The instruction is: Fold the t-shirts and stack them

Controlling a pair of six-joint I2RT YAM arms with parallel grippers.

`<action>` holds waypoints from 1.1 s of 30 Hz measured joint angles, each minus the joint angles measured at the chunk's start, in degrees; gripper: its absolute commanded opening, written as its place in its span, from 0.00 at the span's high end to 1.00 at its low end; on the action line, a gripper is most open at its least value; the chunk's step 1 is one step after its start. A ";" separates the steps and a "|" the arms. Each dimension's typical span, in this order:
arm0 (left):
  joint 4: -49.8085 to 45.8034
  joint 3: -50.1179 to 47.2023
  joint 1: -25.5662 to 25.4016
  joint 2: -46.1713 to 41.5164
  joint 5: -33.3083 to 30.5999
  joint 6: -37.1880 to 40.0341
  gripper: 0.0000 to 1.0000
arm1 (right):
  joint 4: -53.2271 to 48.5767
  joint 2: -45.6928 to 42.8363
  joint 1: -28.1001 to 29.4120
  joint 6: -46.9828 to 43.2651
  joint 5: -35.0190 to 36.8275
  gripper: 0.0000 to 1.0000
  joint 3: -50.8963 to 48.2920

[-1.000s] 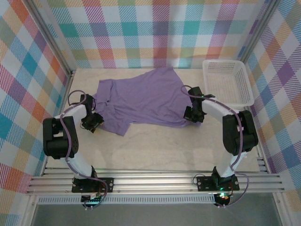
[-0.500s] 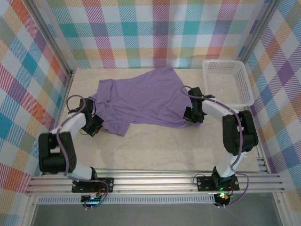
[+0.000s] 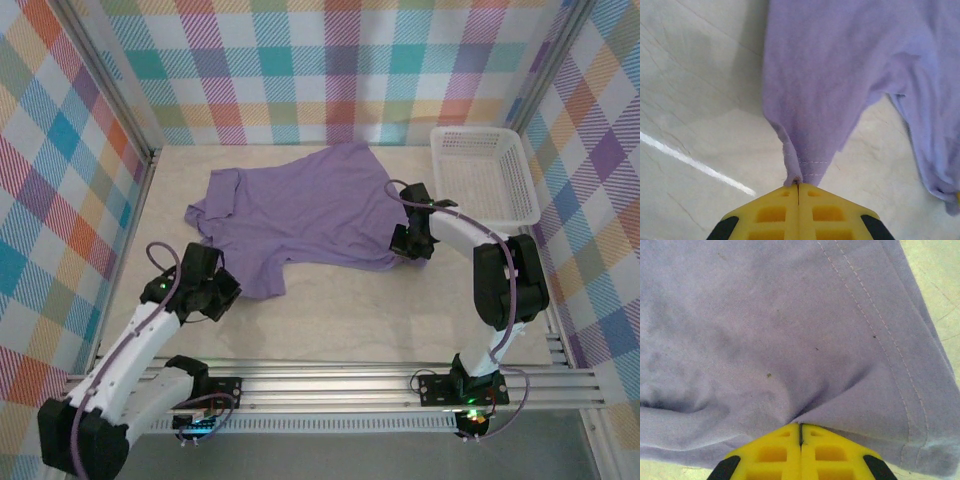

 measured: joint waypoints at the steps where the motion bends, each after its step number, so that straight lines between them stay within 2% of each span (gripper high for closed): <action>1: -0.26 0.00 -1.51 -1.33 -0.46 -1.46 1.00 | -0.11 0.02 0.00 0.00 0.02 1.00 0.11; 4: 0.02 -0.09 -6.12 -2.64 -0.70 -5.42 1.00 | -0.13 0.02 0.00 0.00 0.04 1.00 0.66; 6: 1.16 -0.17 -10.93 -1.29 -1.11 -7.21 1.00 | -0.13 0.02 0.00 -0.02 0.09 1.00 0.96; 10: 3.63 0.55 -22.25 6.64 -2.01 -8.59 1.00 | -0.33 0.02 0.00 0.00 0.70 1.00 1.20; 11: 3.72 0.94 -23.98 9.11 -2.38 -8.63 0.96 | -0.33 0.02 0.00 0.00 0.81 1.00 1.20; 14: 1.38 2.01 -25.81 11.76 -4.63 -8.94 0.69 | -0.33 0.02 0.00 0.00 0.94 1.00 1.20; 18: -1.95 5.84 -25.94 6.14 -9.97 -7.91 0.33 | -0.35 0.02 0.00 0.00 1.16 1.00 1.20; 19: -2.29 7.10 -25.51 4.66 -10.78 -7.28 0.27 | -0.35 0.02 0.00 0.00 1.18 1.00 1.20; 22: -3.87 10.86 -22.49 3.08 -11.93 -5.07 0.25 | -0.35 0.02 0.00 -0.02 1.38 1.00 1.20; 24: -5.57 12.37 -16.74 3.69 -11.87 -2.78 0.29 | -0.35 0.02 0.00 -0.02 1.51 1.00 1.20; 26: -6.54 12.63 -8.28 5.16 -10.75 0.50 0.33 | -0.35 0.02 0.00 -0.04 1.55 1.00 1.20; 30: -5.40 12.70 10.49 12.35 -7.65 7.98 0.35 | -0.37 0.02 0.00 -0.15 1.64 1.00 1.14; 33: -2.73 14.32 18.64 20.48 -7.08 12.46 0.34 | -0.55 0.00 0.00 -0.31 1.97 1.00 0.96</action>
